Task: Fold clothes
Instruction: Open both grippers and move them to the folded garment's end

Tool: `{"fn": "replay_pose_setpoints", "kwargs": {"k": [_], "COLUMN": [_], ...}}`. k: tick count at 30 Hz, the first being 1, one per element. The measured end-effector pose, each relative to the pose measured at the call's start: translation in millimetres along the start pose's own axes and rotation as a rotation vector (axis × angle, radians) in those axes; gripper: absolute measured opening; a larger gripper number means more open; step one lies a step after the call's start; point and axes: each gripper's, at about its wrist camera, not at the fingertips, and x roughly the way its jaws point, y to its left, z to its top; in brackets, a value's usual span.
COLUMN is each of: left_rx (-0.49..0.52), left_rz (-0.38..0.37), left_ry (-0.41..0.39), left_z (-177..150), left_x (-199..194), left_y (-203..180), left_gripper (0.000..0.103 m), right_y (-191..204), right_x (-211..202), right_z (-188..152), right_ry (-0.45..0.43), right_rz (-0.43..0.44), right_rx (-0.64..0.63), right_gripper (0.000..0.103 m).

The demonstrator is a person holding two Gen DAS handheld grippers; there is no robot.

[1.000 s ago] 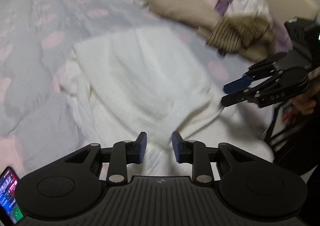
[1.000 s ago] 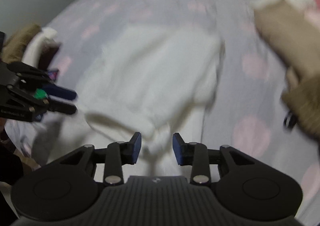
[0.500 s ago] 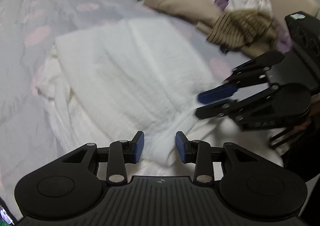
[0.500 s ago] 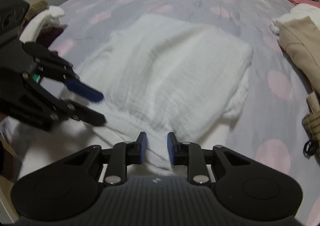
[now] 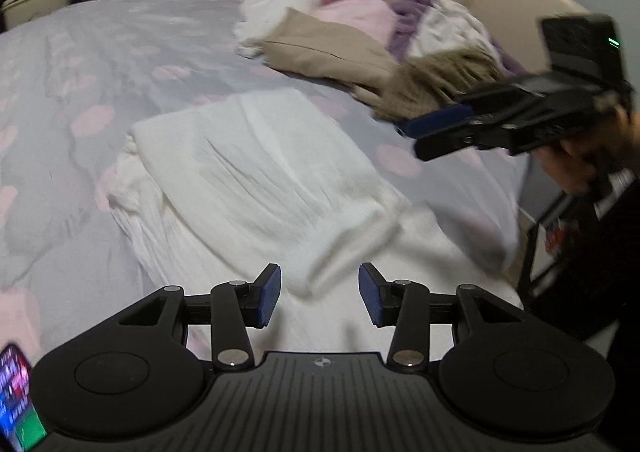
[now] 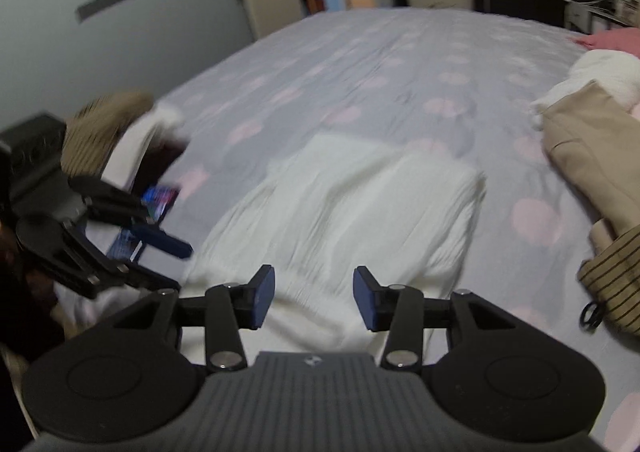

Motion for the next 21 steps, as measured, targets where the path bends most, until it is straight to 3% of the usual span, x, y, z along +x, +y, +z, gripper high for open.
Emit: {"fn": "replay_pose_setpoints", "kwargs": {"k": [5, 9, 14, 21], "left_rx": [-0.051, 0.050, 0.191, 0.341], "left_rz": [-0.006, -0.018, -0.033, -0.033], "left_ry": [0.061, 0.107, 0.165, 0.154], "left_z": [-40.2, -59.8, -83.2, -94.5], "left_x": [-6.5, -6.3, -5.3, -9.5], "left_y": [-13.0, -30.6, -53.2, -75.9], "left_gripper": [0.041, 0.045, 0.045, 0.049], "right_y": [28.5, 50.8, 65.6, 75.1], "right_x": [11.0, 9.3, 7.1, -2.6], "right_z": [-25.6, -44.5, -54.8, -63.7], "right_ry": [0.081, 0.123, 0.142, 0.142], "right_rz": [0.036, 0.054, 0.055, 0.042], "right_rx": [-0.086, -0.178, -0.204, -0.235], "right_gripper": [0.047, 0.048, 0.050, 0.054]}}
